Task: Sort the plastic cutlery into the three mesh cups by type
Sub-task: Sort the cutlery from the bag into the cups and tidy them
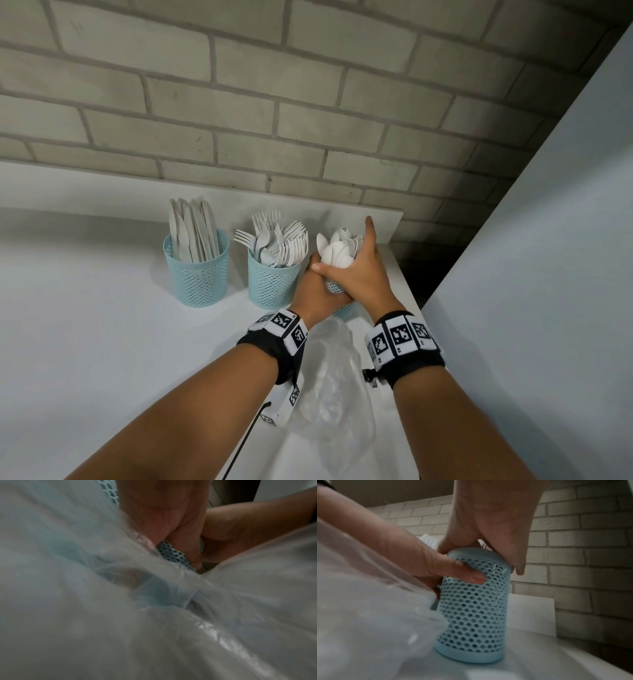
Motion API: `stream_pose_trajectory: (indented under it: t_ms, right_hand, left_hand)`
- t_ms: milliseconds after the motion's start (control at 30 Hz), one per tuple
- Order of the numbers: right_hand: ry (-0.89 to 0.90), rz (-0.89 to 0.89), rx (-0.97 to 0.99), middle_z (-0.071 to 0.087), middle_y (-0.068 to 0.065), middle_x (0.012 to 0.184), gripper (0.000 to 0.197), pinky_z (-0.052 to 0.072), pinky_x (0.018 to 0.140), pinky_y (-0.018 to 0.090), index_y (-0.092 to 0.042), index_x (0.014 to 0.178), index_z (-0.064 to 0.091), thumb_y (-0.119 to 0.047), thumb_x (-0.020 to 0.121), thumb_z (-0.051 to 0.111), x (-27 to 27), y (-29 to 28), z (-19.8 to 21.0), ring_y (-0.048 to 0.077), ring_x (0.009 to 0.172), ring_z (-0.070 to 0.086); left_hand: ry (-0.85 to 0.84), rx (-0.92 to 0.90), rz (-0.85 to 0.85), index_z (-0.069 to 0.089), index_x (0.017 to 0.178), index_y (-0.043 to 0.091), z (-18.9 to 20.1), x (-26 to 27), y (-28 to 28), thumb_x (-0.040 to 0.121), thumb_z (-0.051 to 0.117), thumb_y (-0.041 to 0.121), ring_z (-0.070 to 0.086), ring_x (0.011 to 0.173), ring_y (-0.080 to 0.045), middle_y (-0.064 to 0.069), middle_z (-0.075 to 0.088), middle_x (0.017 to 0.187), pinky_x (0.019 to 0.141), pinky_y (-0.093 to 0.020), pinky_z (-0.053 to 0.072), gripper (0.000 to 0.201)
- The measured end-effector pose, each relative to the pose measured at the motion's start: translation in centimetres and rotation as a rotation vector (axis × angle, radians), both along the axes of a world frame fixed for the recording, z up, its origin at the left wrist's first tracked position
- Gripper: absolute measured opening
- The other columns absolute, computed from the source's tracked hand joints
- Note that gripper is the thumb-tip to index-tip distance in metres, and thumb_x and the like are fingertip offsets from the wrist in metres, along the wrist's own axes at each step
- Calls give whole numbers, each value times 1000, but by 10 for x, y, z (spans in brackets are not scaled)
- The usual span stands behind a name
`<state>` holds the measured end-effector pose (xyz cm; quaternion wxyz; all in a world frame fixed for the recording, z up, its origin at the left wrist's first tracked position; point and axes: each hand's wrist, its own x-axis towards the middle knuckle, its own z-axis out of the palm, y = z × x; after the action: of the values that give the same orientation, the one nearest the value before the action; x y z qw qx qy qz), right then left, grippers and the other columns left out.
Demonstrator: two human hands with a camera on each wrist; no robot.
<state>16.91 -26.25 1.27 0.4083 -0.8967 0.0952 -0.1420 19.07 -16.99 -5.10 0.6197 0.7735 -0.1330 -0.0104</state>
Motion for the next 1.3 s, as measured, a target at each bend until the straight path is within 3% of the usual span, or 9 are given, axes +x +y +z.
stream_pose_trajectory:
  t_ms: [200, 333, 533, 633, 700, 800, 1067, 1167, 1300]
  right_hand:
    - [-121, -72, -126, 58, 2, 122, 70, 46, 95, 40, -21, 128, 43, -39, 70, 77, 11, 13, 5, 21, 108, 57]
    - [-251, -55, 230, 64, -2, 102, 40, 53, 79, 27, -16, 110, 57, -20, 75, 76, 12, 7, 14, 16, 93, 62]
    - [-174, 151, 263, 42, -3, 137, 74, 40, 87, 14, -28, 139, 37, -34, 75, 75, 10, 1, 16, 7, 119, 44]
    - [-88, 250, 7, 38, -5, 137, 84, 40, 88, 17, -33, 138, 39, -40, 66, 81, 12, 5, 15, 5, 117, 42]
    - [-155, 183, -178, 47, -1, 128, 64, 43, 86, 23, -26, 126, 53, -36, 69, 79, 16, 9, 10, 12, 110, 50]
    - [-327, -72, -86, 59, 8, 105, 24, 50, 74, 29, -11, 99, 64, -21, 78, 70, 21, 6, 3, 24, 90, 60]
    - [-538, -86, 4, 60, 6, 85, 8, 42, 65, 18, -6, 80, 63, -10, 79, 70, 20, 1, 5, 8, 69, 53]
    - [-604, -108, 60, 60, 10, 101, 14, 43, 76, 10, -5, 94, 64, -8, 81, 67, 21, 0, 5, 1, 82, 53]
    - [-406, -36, -164, 45, 7, 138, 37, 32, 104, 34, -22, 129, 55, -27, 92, 56, 26, 2, 3, 20, 126, 38]
  left_hand:
    - [-41, 72, 19, 35, 132, 12, 2, 2, 0, 59, 86, 21, 50, 120, -20, -5, 52, 128, 104, -40, 41, 89]
    - [-13, 81, -8, 35, 131, 14, 0, 2, 1, 53, 88, 30, 50, 121, -21, -3, 53, 128, 104, -42, 42, 95]
    - [-22, 96, -25, 23, 142, 19, 2, 1, 2, 54, 85, 41, 35, 136, -17, 0, 40, 144, 114, -40, 31, 110]
    - [-37, 128, -20, 31, 139, 11, 3, 0, 1, 62, 85, 26, 41, 130, -19, -4, 46, 137, 112, -39, 33, 95]
    - [-37, 107, -21, 33, 138, 10, 4, 0, 2, 62, 85, 23, 44, 127, -19, -5, 48, 133, 110, -36, 35, 93]
    - [-27, 54, -53, 33, 134, 14, 6, -2, 5, 58, 87, 21, 52, 118, -18, -3, 53, 128, 105, -38, 42, 94]
    - [-62, 24, -55, 33, 135, 18, 5, 1, 4, 60, 87, 20, 50, 120, -15, 0, 52, 130, 106, -38, 41, 93]
    - [-70, 33, -51, 32, 138, 18, 7, 1, 4, 61, 86, 20, 47, 123, -14, 2, 49, 134, 108, -35, 38, 94]
    - [-69, 46, -54, 30, 141, 16, 8, 1, 5, 65, 84, 18, 45, 123, -11, 5, 47, 133, 104, -23, 33, 93]
